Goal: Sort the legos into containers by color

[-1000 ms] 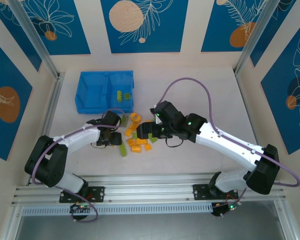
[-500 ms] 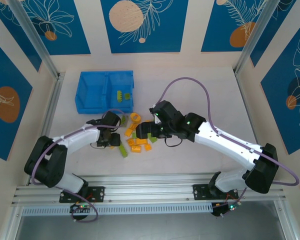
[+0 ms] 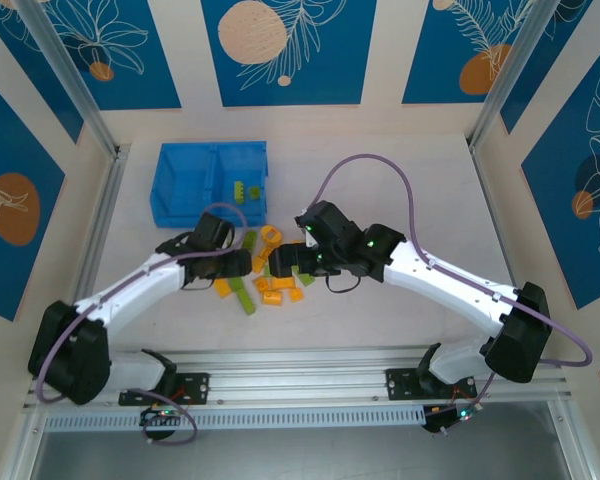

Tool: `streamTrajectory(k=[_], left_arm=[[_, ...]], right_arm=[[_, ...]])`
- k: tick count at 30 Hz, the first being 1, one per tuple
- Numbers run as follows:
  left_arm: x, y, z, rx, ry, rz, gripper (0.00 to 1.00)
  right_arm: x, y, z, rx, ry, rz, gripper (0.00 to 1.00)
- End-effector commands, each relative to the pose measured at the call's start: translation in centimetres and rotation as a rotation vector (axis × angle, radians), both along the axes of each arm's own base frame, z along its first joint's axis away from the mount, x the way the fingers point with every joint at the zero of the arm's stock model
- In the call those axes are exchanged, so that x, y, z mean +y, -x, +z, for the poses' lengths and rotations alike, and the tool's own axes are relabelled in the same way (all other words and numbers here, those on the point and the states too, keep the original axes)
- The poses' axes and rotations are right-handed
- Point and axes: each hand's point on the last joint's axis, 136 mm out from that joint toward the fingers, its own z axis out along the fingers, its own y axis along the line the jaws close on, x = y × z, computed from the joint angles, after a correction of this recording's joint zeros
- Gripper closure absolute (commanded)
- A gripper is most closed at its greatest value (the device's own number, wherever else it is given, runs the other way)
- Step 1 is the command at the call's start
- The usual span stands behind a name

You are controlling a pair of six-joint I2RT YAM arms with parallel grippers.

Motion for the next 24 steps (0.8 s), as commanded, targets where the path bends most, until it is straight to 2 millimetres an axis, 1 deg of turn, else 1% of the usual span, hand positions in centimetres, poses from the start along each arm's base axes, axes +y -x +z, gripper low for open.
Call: streamTrajectory(k=[1, 3, 6, 12, 14, 17, 20, 24], left_arm=[[-3.8, -3.7, 1.5, -0.071, 0.055, -0.091, 0.27], [-5.3, -4.9, 1.0, -0.053, 0.061, -0.121, 0.27], [-7.5, -5.4, 0.1, -0.045, 0.053, -0.169, 0.26], [-9.7, -6.8, -2.9, -0.016, -0.023, -0.236, 0.26], [-10.2, -6.8, -3.8, 0.006, -0.046, -0.258, 0.26], [-10.0, -6.5, -5.4, 0.042, -0.109, -0.273, 0.26], [-8.7, -6.0, -6.8, 0.066, -0.185, -0.279, 0.29], [-7.2, -5.2, -8.1, 0.092, -0.271, -0.306, 0.28]], right_arm=[[-0.6, -0.3, 1.6, -0.041, -0.018, -0.041, 0.04], [-1.2, -0.2, 1.8, -0.054, -0.019, -0.057, 0.04], [-1.9, 0.0, 1.8, -0.059, -0.014, -0.078, 0.04], [-2.8, 0.1, 1.9, -0.068, -0.015, -0.099, 0.04], [-3.1, 0.1, 2.1, -0.073, -0.013, -0.102, 0.04], [-3.5, 0.2, 2.2, -0.082, -0.014, -0.114, 0.03], [-3.8, 0.2, 2.3, -0.084, -0.022, -0.122, 0.03], [-3.8, 0.3, 2.2, -0.08, -0.025, -0.12, 0.03]])
